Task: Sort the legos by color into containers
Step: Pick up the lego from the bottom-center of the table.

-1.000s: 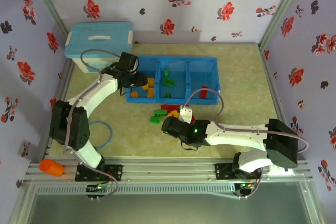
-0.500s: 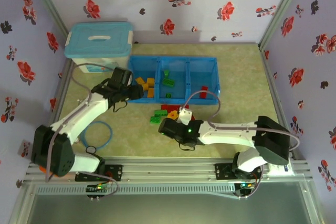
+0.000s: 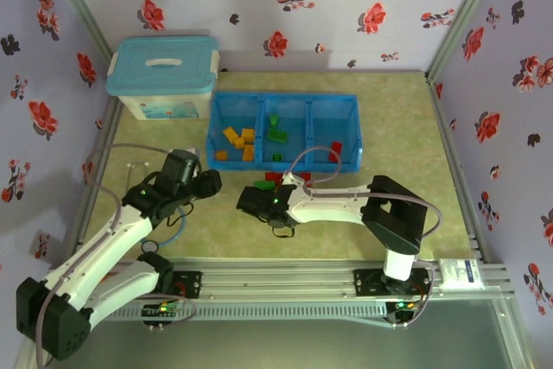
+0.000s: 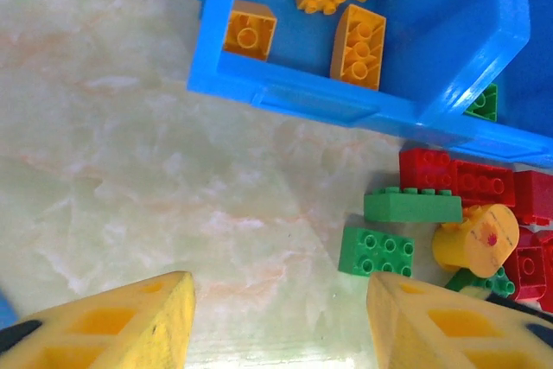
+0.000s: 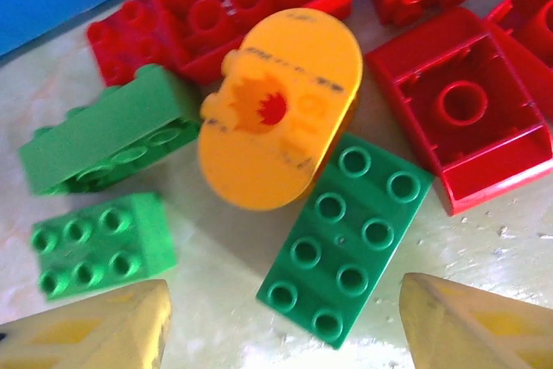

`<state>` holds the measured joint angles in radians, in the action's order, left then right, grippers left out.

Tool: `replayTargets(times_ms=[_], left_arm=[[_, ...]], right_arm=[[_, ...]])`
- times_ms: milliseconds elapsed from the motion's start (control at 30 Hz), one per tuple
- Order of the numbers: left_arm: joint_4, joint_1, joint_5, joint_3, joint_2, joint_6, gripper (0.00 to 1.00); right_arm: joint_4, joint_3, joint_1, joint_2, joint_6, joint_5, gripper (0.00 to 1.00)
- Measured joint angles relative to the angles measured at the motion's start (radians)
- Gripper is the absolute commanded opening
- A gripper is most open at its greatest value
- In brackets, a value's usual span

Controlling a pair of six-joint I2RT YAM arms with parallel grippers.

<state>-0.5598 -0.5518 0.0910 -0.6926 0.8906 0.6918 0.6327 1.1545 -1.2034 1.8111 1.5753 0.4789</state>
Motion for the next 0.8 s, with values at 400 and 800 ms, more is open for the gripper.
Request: replayTargets(times_ms=[400,800], left_arm=[[-0.047,-0.001,0.014,0.030,-0.063,0.023,0.55],[-0.047,-0.008,0.014,0.042,-0.059,0.035,0.54]], right_arm=[[0.042,0.036,0.021,0.084,0.072,-0.022,0.64],[0.051,0.004,0.005,0.081,0.097,-0.021,0.28]])
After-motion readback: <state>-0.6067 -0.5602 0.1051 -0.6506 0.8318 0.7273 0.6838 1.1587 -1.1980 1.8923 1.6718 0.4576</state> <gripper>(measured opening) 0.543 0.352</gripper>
